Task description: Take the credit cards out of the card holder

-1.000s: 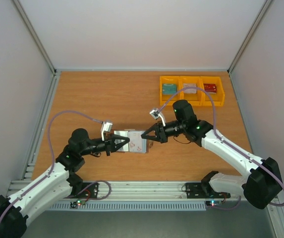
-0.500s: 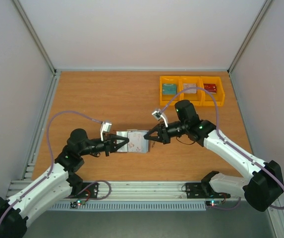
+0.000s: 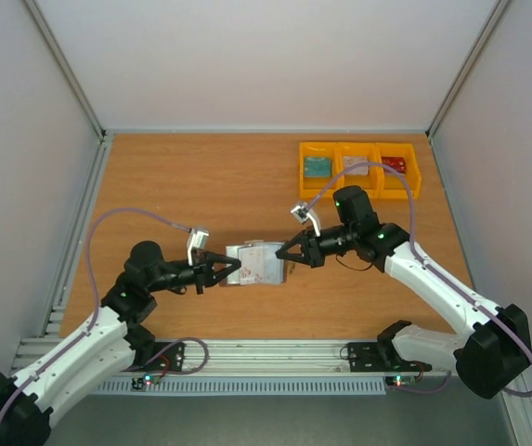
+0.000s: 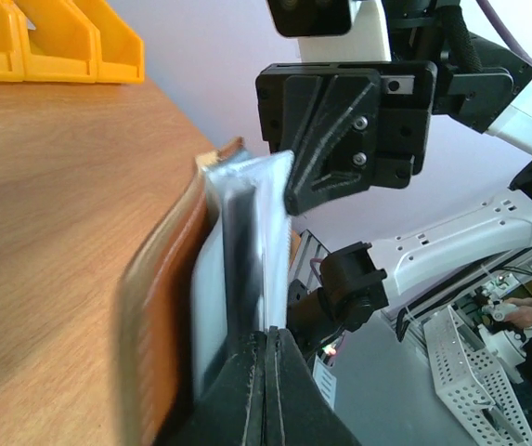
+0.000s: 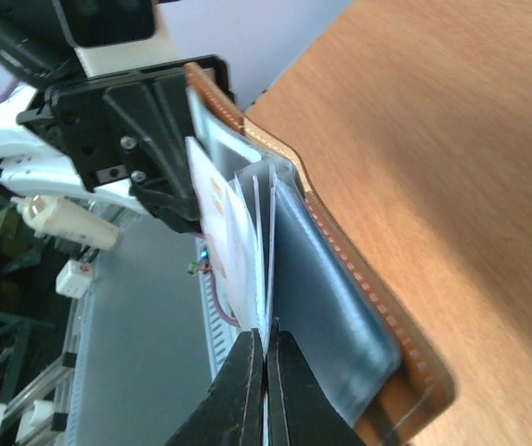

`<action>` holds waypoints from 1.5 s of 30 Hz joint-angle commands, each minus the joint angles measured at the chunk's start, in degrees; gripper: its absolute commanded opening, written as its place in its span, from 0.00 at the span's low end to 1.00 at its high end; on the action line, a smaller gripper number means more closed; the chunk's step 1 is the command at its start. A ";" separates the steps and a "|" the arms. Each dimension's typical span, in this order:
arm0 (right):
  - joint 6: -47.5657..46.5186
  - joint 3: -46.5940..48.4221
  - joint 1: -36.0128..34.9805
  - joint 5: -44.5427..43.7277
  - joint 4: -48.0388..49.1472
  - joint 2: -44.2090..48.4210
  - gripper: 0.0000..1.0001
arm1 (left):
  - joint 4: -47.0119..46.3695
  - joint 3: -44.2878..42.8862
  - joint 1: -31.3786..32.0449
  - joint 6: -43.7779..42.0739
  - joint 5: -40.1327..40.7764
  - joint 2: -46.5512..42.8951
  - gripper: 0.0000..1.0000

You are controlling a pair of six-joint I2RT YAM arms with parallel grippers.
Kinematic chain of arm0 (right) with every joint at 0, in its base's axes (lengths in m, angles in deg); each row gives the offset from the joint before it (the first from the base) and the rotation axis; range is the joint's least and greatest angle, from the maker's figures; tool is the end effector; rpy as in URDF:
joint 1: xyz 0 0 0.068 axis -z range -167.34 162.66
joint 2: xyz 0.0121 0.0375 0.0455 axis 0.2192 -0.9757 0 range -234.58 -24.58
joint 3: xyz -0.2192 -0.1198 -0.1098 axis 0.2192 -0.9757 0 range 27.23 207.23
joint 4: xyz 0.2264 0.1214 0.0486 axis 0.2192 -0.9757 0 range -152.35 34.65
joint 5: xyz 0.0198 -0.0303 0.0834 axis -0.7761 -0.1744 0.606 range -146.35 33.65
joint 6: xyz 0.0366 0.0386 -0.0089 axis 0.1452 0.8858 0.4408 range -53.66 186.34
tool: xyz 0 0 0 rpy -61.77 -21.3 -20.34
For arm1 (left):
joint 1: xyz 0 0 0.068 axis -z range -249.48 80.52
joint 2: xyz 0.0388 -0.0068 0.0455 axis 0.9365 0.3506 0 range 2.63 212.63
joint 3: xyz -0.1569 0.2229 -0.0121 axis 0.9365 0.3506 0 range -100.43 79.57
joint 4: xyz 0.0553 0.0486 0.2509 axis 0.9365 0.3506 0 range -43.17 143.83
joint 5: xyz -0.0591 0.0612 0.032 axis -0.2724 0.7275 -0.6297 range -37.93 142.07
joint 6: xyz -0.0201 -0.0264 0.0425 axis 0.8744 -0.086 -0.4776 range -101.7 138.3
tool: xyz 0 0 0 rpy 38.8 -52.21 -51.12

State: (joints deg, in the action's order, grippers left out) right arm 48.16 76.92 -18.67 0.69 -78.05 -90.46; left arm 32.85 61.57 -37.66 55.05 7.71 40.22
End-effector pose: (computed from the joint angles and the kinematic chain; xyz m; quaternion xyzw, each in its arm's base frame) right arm 0.1867 0.1487 0.2851 -0.5189 0.6336 0.4714 0.3272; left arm 0.1235 -0.1058 0.2391 0.2237 0.6964 -0.5814 0.3564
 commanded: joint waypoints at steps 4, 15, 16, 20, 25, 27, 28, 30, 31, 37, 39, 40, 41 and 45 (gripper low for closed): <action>2.60 -2.03 4.26 -4.99 -2.92 -1.95 0.01 | 7.29 -1.15 -1.88 -2.93 4.45 -2.24 0.00; 9.71 -4.01 4.39 -7.37 -0.59 -17.92 0.01 | 6.39 -0.79 -6.06 -0.76 3.68 -1.47 0.00; 9.71 -3.66 4.43 -6.39 0.11 -20.08 0.01 | 5.66 -0.81 -6.06 -1.00 3.02 -1.59 0.00; 9.81 -1.07 4.39 -5.39 0.99 -26.55 0.01 | 1.96 -0.30 -5.97 0.10 1.29 -1.48 0.00; 9.84 1.65 4.35 -11.34 -1.99 -29.16 0.12 | 1.06 0.48 -5.97 1.61 2.20 -1.09 0.00; 9.67 2.02 4.35 -14.89 -4.10 -28.07 0.23 | 0.57 0.46 -5.97 2.14 1.95 -0.96 0.00; 9.43 2.22 4.35 -16.71 -5.34 -26.97 0.29 | 0.41 0.43 -5.97 2.18 1.90 -0.95 0.00; 8.44 3.40 4.35 -21.17 -8.93 -23.59 0.39 | -0.08 0.25 -5.97 2.18 1.78 -0.85 0.00; 7.74 4.19 4.35 -24.09 -10.94 -21.20 0.42 | -0.31 0.25 -5.97 2.12 1.57 -0.79 0.00; 0.65 7.77 2.73 -25.28 -13.19 -2.67 0.56 | -3.28 -0.08 -5.80 1.25 -0.02 -1.03 0.00; -0.54 6.71 0.11 -15.70 -7.70 1.09 0.63 | -4.56 -0.40 -5.71 0.97 -0.61 -1.18 0.00; -0.13 6.16 -1.50 -11.57 -4.36 1.81 0.67 | -5.13 -0.64 -5.67 0.95 -0.88 -1.24 0.00; 0.21 6.10 -3.71 -9.77 -2.07 1.74 0.74 | -5.54 -0.90 -5.58 0.95 -1.28 -1.23 0.00; -0.85 9.13 -9.56 -9.80 -1.31 -2.44 0.84 | -6.35 -1.97 -5.23 1.33 -2.81 -1.71 0.00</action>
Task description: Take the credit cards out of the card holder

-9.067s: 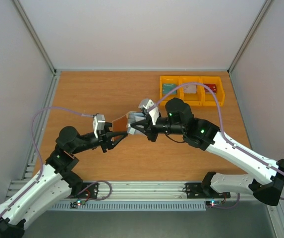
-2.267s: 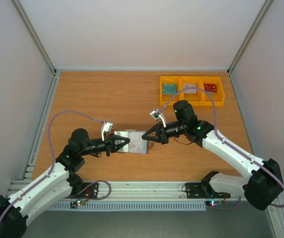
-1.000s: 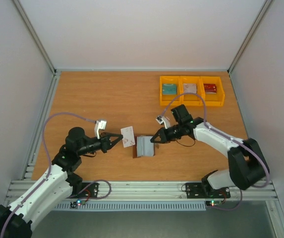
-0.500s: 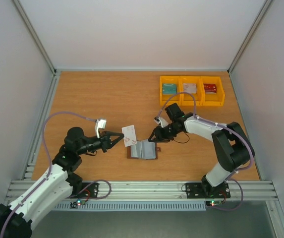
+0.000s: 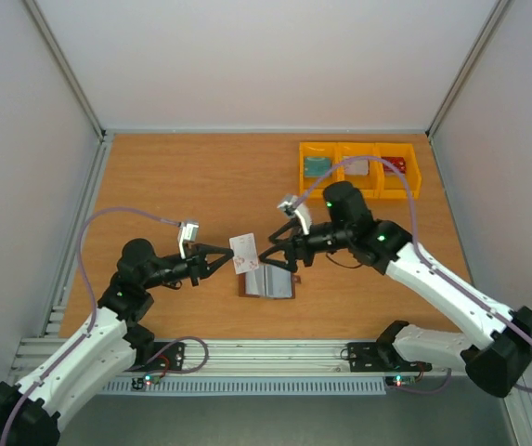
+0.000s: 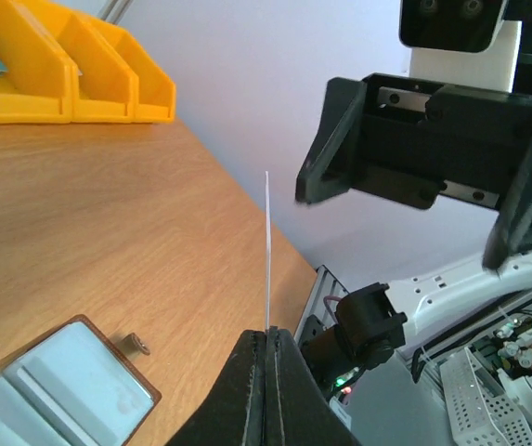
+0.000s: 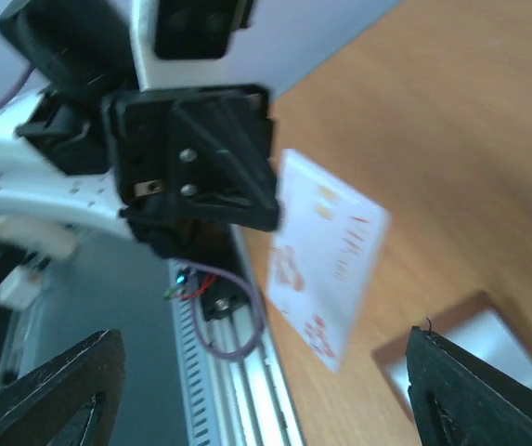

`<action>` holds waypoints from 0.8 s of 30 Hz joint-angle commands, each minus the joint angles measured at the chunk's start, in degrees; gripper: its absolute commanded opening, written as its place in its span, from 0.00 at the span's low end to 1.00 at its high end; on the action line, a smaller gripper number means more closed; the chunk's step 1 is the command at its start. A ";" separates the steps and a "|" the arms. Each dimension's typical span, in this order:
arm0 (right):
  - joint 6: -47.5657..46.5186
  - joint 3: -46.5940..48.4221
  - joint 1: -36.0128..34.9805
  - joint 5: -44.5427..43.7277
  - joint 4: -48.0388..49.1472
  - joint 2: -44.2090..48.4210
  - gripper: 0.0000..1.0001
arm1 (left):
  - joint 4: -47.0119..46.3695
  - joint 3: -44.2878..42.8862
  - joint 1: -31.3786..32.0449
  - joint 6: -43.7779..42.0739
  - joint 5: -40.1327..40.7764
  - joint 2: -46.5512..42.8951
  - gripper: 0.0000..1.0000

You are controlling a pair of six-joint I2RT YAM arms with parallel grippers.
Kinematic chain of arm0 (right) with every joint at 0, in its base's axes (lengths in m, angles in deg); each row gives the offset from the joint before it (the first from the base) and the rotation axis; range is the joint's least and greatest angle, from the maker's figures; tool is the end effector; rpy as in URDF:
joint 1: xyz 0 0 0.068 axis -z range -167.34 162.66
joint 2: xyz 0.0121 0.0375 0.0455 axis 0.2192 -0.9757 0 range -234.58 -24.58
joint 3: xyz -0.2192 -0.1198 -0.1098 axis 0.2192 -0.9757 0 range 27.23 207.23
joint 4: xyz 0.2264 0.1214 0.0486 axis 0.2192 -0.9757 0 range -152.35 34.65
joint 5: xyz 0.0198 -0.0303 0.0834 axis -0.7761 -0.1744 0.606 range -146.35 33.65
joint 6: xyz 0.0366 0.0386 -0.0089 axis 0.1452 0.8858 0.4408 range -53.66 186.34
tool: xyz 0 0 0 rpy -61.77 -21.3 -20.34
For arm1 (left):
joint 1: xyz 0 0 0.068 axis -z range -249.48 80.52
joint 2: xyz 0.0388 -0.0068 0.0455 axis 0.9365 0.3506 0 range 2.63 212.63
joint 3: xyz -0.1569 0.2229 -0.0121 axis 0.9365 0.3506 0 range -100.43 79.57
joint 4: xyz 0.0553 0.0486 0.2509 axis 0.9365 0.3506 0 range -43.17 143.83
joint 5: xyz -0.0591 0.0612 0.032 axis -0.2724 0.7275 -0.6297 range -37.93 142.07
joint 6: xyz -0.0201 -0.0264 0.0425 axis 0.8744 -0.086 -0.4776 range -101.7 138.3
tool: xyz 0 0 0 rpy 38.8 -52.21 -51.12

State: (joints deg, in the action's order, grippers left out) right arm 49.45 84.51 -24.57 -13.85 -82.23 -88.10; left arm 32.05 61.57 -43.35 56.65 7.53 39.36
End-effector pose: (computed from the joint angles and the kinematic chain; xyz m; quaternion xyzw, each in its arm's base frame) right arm 0.1736 0.1621 0.3280 -0.5265 0.6513 0.3921 0.3806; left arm 0.1316 -0.0923 0.2426 0.1850 0.7003 -0.5711 0.3863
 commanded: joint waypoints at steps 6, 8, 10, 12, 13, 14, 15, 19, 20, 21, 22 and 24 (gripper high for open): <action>-0.29 2.90 -4.01 7.85 5.83 -8.57 0.74 | -6.71 -2.56 0.76 -0.37 -4.98 -1.52 0.00; -0.74 3.26 -4.21 9.80 5.13 -9.58 0.58 | -6.81 -2.61 0.90 -0.30 -5.30 -1.41 0.00; -0.65 2.92 -4.41 11.59 5.71 -10.02 0.44 | -7.04 -2.72 1.07 -0.29 -5.46 -1.19 0.00; 0.12 2.43 -4.82 12.25 6.71 -10.40 0.30 | -7.66 -2.74 1.35 -0.37 -5.51 -1.03 0.00; 0.55 2.34 -4.93 12.52 7.20 -10.83 0.24 | -7.93 -2.74 1.50 -0.38 -5.39 -0.83 0.00; 1.10 2.20 -4.93 12.78 7.80 -10.94 0.16 | -8.04 -2.82 1.69 -0.42 -5.28 -0.76 0.00; 1.55 1.89 -4.95 13.12 8.61 -10.82 0.08 | -8.06 -2.79 1.80 -0.46 -5.18 -0.75 0.00; 2.78 0.50 -4.58 11.73 10.49 -8.65 0.01 | -7.21 -2.54 2.00 -0.23 -4.00 -1.30 0.00; 3.88 0.10 -3.79 11.13 10.75 -8.15 0.01 | -5.67 -2.49 2.00 -0.21 -1.80 -1.67 0.00; 5.90 -0.51 -1.29 11.16 11.54 -7.78 0.01 | -3.10 -2.41 2.00 0.02 1.89 -2.37 0.11; 8.63 -1.40 1.50 11.34 12.77 -7.35 0.01 | -0.20 -2.21 1.89 0.53 6.06 -3.01 0.44; 15.85 -4.19 8.69 9.55 17.19 -6.14 0.01 | 3.94 -0.93 1.07 3.36 12.56 -3.98 0.97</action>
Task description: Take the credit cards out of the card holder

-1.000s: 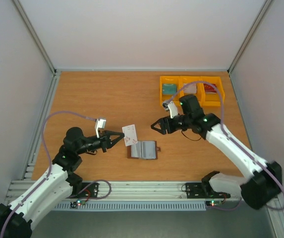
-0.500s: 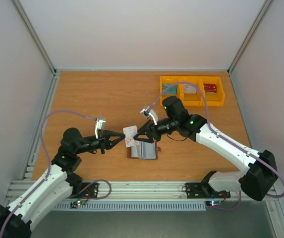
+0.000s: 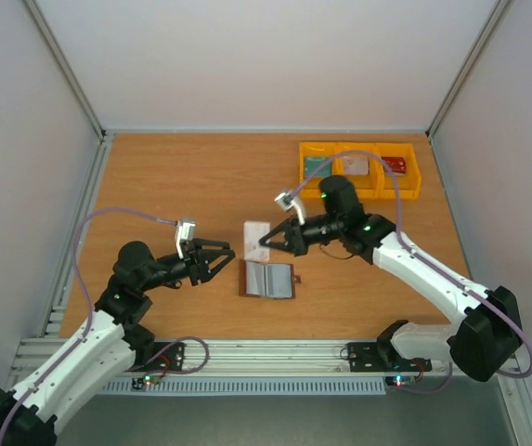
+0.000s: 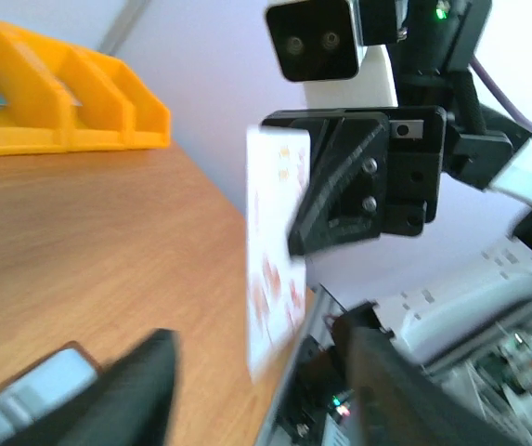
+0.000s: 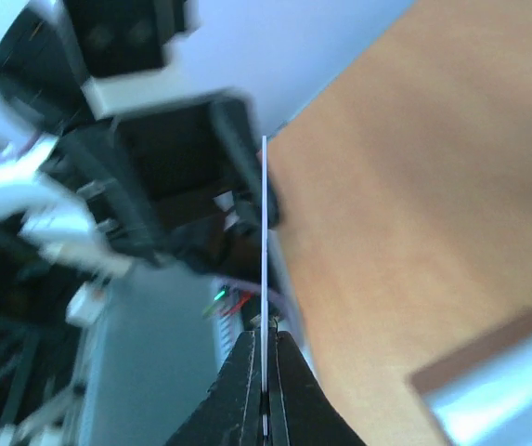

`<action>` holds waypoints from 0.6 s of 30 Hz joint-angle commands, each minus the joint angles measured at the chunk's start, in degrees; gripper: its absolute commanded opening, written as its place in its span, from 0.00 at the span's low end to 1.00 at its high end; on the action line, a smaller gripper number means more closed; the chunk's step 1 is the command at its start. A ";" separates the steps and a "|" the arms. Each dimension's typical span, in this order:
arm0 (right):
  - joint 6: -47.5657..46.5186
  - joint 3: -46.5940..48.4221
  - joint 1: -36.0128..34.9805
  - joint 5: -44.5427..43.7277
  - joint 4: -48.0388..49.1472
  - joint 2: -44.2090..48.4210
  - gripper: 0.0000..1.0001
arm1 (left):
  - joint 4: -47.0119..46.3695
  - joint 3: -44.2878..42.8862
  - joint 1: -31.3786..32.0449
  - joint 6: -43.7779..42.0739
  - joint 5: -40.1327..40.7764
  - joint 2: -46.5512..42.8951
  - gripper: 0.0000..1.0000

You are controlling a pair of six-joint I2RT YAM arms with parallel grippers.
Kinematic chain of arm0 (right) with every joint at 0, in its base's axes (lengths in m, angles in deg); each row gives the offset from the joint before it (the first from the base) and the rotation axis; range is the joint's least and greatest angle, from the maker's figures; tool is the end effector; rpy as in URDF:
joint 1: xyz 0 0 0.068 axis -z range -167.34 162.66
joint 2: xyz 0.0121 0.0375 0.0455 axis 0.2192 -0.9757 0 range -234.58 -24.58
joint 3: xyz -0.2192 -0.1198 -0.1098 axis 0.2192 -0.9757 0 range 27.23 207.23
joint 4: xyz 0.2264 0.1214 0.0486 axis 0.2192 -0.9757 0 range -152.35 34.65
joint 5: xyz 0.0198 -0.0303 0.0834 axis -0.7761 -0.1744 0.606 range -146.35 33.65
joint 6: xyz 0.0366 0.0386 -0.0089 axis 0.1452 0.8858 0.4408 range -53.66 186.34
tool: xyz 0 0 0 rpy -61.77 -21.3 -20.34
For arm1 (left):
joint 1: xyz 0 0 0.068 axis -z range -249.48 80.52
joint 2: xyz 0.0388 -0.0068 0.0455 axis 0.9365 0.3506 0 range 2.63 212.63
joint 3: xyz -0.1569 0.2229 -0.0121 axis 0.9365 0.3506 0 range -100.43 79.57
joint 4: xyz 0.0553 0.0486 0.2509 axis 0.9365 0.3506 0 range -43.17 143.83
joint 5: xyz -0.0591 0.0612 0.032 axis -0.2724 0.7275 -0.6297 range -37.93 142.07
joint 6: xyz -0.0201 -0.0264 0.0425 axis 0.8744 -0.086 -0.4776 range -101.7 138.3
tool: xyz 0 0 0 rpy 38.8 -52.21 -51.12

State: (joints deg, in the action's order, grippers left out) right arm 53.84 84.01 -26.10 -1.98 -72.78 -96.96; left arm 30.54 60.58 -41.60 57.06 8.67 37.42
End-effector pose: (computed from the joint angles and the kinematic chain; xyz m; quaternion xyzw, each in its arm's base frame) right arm 0.1937 0.1926 0.3054 -0.5346 0.6107 0.4875 0.3219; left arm 0.1257 -0.0940 0.2559 0.1993 0.6762 -0.5799 0.4084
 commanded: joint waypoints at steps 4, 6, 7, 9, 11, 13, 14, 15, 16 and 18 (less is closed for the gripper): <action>29.66 -5.77 27.16 -18.69 4.56 3.59 0.01 | 10.95 2.30 -2.22 4.41 20.39 -3.56 1.00; 38.33 -7.09 34.23 -23.84 7.77 2.58 0.01 | 13.45 2.46 -2.62 3.81 23.04 -4.43 0.99; 41.36 -7.90 35.95 -27.71 11.31 1.86 0.01 | 14.02 2.43 -2.77 2.81 23.76 -4.90 0.99; 45.23 -6.99 36.93 -38.15 13.76 -0.84 0.01 | 14.66 2.42 -2.97 1.33 25.20 -5.67 1.00; 48.71 -4.46 36.96 -46.20 14.57 -5.15 0.01 | 14.72 2.67 -3.14 0.56 26.45 -6.29 0.99; 53.09 -1.77 37.00 -50.59 16.46 -10.40 0.01 | 14.63 2.80 -3.18 -0.37 27.07 -6.84 0.99; 55.20 0.51 37.14 -51.47 16.60 -13.48 0.01 | 14.62 2.81 -3.18 -0.95 27.44 -7.29 0.99; 57.28 2.84 37.11 -51.93 16.30 -16.40 0.01 | 14.75 2.89 -3.16 -1.12 27.72 -7.58 0.99; 58.40 5.37 37.14 -51.72 15.72 -20.61 0.01 | 14.73 2.94 -3.19 -1.21 27.90 -8.03 1.00; 60.55 9.32 37.20 -52.37 14.28 -25.08 0.01 | 14.93 3.07 -3.25 -1.35 28.54 -8.76 0.99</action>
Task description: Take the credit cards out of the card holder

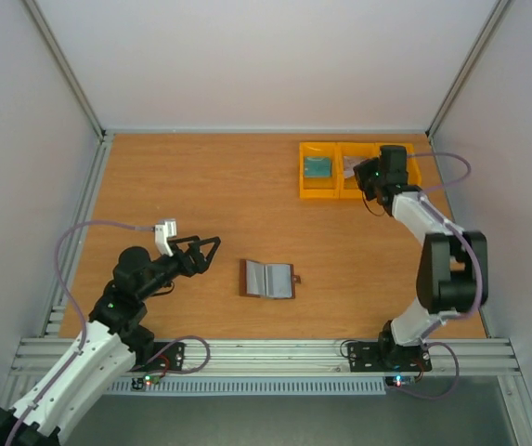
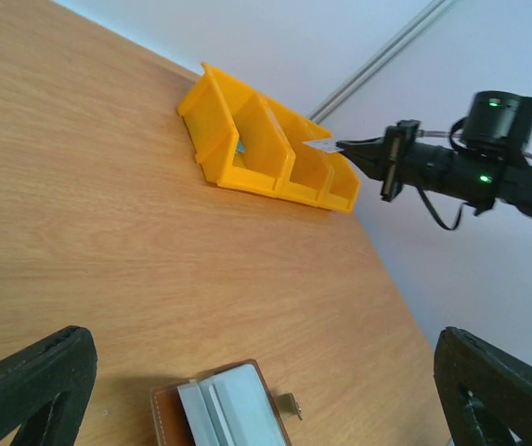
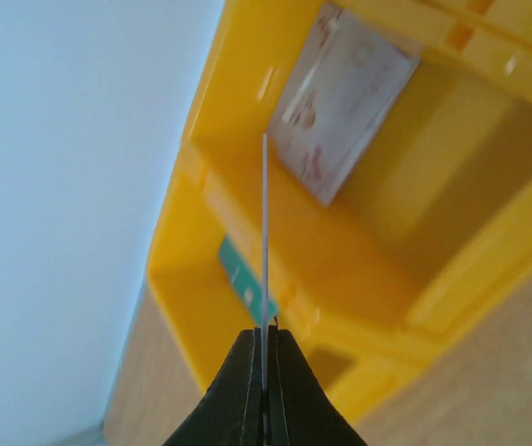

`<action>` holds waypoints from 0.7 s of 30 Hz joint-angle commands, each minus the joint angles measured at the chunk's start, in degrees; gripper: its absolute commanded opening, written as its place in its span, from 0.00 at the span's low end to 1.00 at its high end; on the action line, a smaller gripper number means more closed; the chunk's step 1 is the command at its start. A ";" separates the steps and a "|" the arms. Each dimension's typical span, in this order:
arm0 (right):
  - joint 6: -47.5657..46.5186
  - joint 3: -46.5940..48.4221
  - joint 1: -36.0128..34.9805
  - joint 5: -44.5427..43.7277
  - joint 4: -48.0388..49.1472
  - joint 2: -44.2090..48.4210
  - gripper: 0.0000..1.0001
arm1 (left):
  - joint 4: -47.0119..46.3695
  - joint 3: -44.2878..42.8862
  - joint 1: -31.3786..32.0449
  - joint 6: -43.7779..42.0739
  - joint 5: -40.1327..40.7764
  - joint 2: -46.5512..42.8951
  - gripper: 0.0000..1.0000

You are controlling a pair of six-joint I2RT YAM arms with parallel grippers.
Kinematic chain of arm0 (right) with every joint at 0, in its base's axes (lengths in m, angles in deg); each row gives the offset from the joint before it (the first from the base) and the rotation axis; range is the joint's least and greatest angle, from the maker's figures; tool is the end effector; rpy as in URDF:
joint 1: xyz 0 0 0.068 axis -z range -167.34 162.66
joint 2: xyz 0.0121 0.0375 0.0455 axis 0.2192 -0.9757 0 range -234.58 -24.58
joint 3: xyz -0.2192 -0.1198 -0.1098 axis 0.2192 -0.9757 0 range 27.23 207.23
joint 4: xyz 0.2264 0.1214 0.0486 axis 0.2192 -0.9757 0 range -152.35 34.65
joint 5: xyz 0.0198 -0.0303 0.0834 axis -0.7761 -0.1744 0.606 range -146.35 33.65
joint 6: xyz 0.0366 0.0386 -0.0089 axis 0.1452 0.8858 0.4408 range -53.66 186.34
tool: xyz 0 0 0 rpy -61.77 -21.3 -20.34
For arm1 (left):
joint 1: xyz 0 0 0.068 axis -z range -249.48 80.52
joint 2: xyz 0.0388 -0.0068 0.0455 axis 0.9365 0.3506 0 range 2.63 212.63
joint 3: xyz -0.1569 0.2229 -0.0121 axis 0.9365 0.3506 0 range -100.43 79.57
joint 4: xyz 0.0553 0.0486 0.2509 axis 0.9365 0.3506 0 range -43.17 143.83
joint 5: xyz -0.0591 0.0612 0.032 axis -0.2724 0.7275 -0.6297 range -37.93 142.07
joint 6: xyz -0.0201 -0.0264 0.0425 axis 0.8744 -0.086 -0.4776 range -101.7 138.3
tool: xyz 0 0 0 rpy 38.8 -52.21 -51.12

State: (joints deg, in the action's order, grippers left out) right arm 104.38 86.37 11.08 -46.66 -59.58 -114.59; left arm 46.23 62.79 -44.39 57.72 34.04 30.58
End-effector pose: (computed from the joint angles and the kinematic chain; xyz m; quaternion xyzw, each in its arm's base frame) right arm 0.3501 0.0157 0.2405 0.2397 0.8520 0.2262 0.4068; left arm 0.1265 -0.0713 0.2288 0.0045 0.7663 -0.4386 0.4694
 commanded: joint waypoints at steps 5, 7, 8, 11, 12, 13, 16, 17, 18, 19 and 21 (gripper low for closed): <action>11.33 11.59 0.06 -15.25 0.80 -12.34 0.01 | -0.49 0.90 -0.47 -3.24 4.31 -3.97 0.99; 10.91 13.63 0.01 -16.03 0.02 -14.32 0.01 | -0.99 1.16 -0.47 -3.26 4.50 -4.56 0.99; 10.65 14.95 0.07 -15.65 -0.58 -15.52 0.01 | -1.20 1.28 -0.47 -3.29 4.61 -4.78 0.99; 10.92 19.22 0.05 -13.91 -2.43 -19.61 0.01 | -1.00 1.39 -0.47 -3.62 5.38 -5.14 0.99; 11.54 20.32 0.02 -13.47 -2.97 -20.87 0.01 | -0.91 1.39 -0.47 -3.71 5.67 -5.20 0.99; 12.74 21.18 0.03 -13.14 -3.53 -22.35 0.01 | -0.82 1.46 -0.47 -3.93 5.83 -5.19 0.99; 14.33 22.87 0.01 -12.46 -4.03 -24.84 0.01 | -0.55 1.48 -0.47 -4.25 6.54 -5.19 0.99; 14.58 23.40 0.07 -12.16 -4.29 -25.36 0.01 | -0.50 1.48 -0.45 -4.30 6.66 -5.20 0.99; 14.90 23.92 0.03 -11.97 -4.31 -25.93 0.01 | -0.46 1.48 -0.47 -4.41 6.70 -5.25 0.99; 14.95 24.47 0.01 -11.56 -4.30 -26.53 0.01 | -0.45 1.48 -0.46 -4.43 6.73 -5.22 0.99; 14.36 26.46 0.02 -10.62 -4.87 -27.97 0.01 | -0.54 1.56 -0.47 -4.59 6.75 -5.19 1.00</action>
State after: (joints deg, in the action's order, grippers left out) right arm 117.34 108.97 11.08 -57.85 -62.58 -140.56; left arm 47.52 63.73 -44.55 54.57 39.49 26.16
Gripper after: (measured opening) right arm 0.023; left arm 0.995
